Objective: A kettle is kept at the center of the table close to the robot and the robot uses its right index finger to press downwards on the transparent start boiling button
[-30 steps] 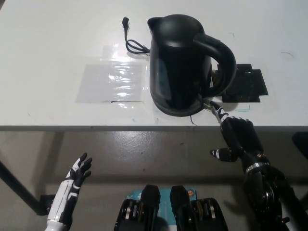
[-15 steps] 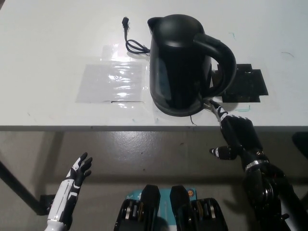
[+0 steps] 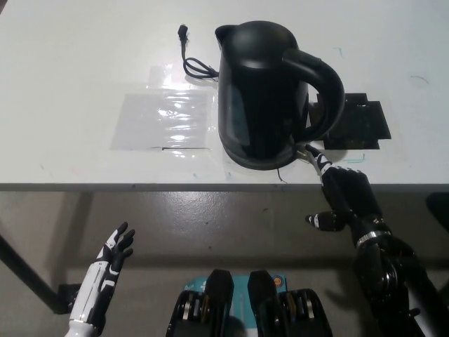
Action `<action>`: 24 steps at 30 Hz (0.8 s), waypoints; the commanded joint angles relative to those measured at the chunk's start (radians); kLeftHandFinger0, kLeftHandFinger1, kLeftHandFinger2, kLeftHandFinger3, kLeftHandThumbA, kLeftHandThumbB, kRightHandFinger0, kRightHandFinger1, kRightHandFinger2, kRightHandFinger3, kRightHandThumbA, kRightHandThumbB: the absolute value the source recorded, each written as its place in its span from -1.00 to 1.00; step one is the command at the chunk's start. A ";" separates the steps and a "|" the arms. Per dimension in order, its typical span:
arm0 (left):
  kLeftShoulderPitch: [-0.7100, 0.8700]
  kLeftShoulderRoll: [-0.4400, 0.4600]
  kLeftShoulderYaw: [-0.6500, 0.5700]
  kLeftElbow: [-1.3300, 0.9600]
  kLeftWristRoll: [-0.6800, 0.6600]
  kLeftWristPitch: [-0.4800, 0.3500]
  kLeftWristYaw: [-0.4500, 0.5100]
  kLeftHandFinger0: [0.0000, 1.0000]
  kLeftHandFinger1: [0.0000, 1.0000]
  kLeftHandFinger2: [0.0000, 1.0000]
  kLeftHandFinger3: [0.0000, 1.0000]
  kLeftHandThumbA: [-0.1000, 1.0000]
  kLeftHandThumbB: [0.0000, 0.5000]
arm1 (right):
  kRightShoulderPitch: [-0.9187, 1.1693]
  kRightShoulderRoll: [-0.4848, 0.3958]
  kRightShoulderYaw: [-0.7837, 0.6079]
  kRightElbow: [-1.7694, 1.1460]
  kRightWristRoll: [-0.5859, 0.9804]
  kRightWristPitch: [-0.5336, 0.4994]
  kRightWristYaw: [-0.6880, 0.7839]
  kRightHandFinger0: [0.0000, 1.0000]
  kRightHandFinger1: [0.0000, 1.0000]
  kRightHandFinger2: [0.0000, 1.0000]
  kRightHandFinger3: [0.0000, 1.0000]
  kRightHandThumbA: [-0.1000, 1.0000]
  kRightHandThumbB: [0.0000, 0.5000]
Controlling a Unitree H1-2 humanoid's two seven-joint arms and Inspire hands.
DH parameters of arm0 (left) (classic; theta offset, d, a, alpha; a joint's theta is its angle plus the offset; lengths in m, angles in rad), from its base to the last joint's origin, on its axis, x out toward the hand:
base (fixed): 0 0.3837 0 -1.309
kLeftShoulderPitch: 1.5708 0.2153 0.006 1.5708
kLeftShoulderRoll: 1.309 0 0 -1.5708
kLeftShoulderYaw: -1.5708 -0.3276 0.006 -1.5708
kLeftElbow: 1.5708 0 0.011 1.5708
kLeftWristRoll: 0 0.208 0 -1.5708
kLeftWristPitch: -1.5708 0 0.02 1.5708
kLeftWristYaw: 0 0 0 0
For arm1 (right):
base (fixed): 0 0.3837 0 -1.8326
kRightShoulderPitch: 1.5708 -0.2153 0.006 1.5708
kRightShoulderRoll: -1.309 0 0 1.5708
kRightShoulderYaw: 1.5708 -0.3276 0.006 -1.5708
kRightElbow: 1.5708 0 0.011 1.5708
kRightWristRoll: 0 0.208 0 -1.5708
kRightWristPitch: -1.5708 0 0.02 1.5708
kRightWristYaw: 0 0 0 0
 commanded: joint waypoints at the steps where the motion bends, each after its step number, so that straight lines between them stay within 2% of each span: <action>1: -0.015 0.007 0.006 -0.037 -0.009 -0.008 0.000 1.00 1.00 1.00 1.00 0.92 -0.19 | -0.053 -0.010 -0.013 -0.002 0.014 -0.001 -0.018 -1.00 -1.00 -1.00 1.00 1.00 0.28; 5: -0.015 0.008 0.004 -0.041 -0.017 -0.005 -0.005 1.00 1.00 1.00 1.00 0.91 -0.25 | -0.054 -0.007 -0.017 0.006 0.024 -0.002 -0.016 -1.00 -1.00 -1.00 1.00 1.00 0.27; 11: -0.012 0.008 0.002 -0.046 -0.013 -0.003 -0.004 1.00 1.00 1.00 1.00 0.91 -0.23 | -0.056 -0.009 -0.017 0.030 0.028 0.000 -0.013 -1.00 -1.00 -0.99 1.00 1.00 0.18; 22: -0.020 0.011 0.003 -0.043 -0.012 -0.010 -0.003 1.00 1.00 1.00 1.00 0.93 -0.23 | -0.071 -0.009 -0.005 0.091 0.024 -0.006 -0.025 -1.00 -0.99 -0.97 1.00 1.00 0.21; 24: -0.020 0.012 0.003 -0.045 -0.007 -0.007 -0.001 1.00 1.00 1.00 1.00 0.94 -0.19 | -0.072 -0.009 -0.003 0.096 0.026 -0.006 -0.024 -1.00 -0.99 -0.97 1.00 1.00 0.28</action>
